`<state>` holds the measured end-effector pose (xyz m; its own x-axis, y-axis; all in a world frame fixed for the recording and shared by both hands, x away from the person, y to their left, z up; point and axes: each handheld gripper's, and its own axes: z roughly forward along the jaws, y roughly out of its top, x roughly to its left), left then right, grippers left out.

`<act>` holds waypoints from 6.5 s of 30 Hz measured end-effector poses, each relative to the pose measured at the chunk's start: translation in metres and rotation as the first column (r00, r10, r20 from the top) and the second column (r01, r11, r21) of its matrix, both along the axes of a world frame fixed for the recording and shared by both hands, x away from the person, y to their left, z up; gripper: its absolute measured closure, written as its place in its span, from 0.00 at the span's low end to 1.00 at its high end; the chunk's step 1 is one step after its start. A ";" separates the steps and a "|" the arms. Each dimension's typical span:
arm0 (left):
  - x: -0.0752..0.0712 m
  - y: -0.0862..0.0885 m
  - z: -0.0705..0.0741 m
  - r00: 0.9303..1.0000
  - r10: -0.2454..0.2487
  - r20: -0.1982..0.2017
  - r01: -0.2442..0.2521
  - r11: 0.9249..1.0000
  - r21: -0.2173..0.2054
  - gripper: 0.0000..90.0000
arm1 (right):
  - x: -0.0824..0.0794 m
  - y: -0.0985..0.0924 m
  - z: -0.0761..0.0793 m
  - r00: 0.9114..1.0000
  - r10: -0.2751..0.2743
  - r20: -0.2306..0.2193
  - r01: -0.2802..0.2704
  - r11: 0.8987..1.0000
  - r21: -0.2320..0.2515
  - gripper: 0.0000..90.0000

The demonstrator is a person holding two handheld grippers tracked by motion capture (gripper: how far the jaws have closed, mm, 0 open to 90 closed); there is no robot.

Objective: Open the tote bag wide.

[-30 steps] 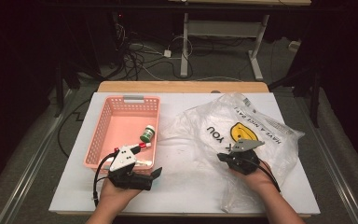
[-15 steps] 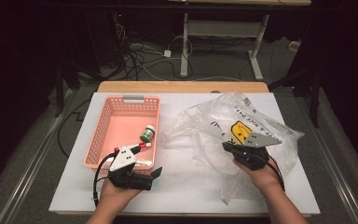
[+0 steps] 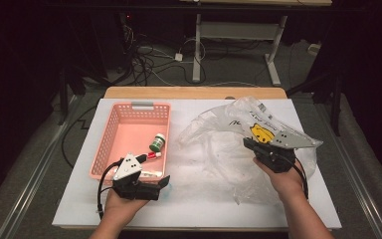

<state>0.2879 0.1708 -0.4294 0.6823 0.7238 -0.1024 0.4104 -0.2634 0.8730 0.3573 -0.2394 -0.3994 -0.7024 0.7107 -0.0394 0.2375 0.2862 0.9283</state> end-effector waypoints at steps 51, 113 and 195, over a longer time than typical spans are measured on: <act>0.025 0.067 0.016 0.985 0.154 -0.078 -0.156 0.987 -0.021 0.26 | -0.003 -0.008 0.004 0.999 -0.015 0.030 0.011 0.993 0.115 1.00; 0.135 0.031 -0.017 0.723 0.215 -0.657 0.222 0.828 0.516 0.98 | -0.005 -0.007 0.003 1.000 -0.008 0.023 0.005 0.993 0.119 1.00; 0.115 0.018 0.010 0.910 0.079 -0.408 0.093 0.917 0.387 0.75 | -0.007 -0.011 0.004 0.999 -0.016 0.034 0.012 0.992 0.126 1.00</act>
